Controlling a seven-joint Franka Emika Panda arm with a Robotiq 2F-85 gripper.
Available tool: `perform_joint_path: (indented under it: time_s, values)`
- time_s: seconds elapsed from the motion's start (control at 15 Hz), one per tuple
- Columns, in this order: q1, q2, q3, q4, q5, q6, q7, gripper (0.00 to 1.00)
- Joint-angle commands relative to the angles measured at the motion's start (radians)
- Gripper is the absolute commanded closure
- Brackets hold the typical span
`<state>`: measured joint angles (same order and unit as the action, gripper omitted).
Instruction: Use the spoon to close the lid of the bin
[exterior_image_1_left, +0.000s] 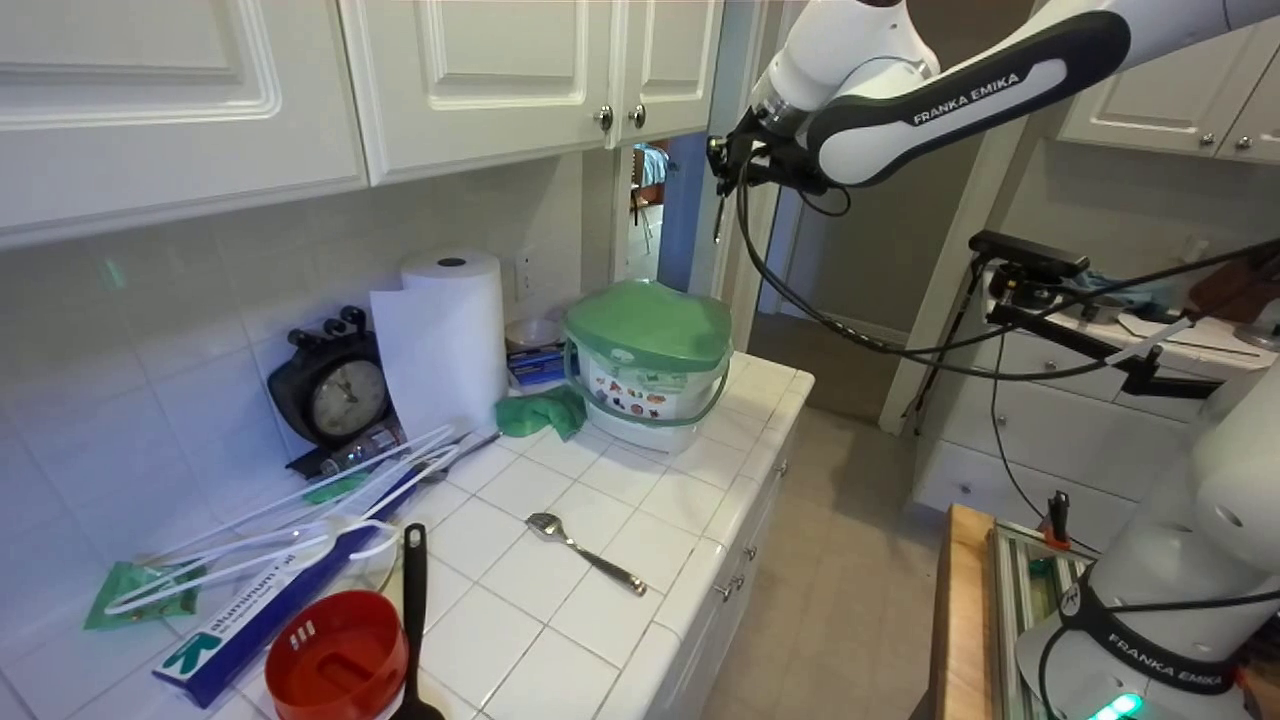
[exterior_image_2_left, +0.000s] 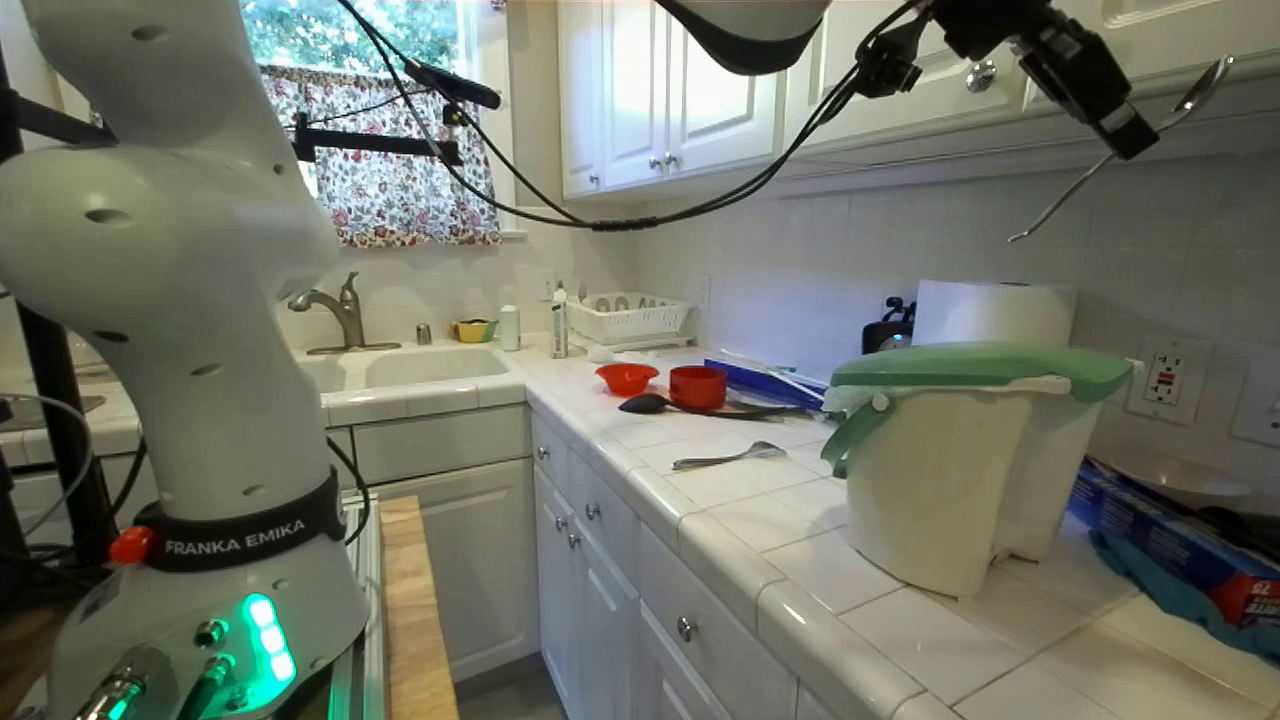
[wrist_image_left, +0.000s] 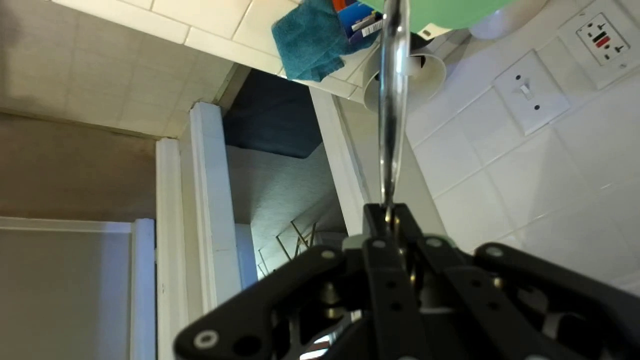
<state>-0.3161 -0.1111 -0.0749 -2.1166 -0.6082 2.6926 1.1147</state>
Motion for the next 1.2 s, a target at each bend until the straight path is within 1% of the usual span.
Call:
perform_joint_path:
  time_s: [0.0,0.07,0.13,0.33,0.73,1.13]
  values:
    - [0.014,0.025,0.008,0.012,0.028,0.015,0.014,0.96]
    - [0.023,0.028,0.01,0.01,0.047,0.013,-0.001,0.96]
    - [0.054,0.033,-0.01,0.012,0.067,0.007,-0.017,0.96]
    - [0.092,0.055,-0.002,0.019,0.145,-0.005,-0.042,0.96]
    - [0.162,0.101,0.005,0.03,0.248,-0.034,-0.085,0.96]
    - [0.231,0.141,0.024,0.042,0.345,-0.137,-0.163,0.96]
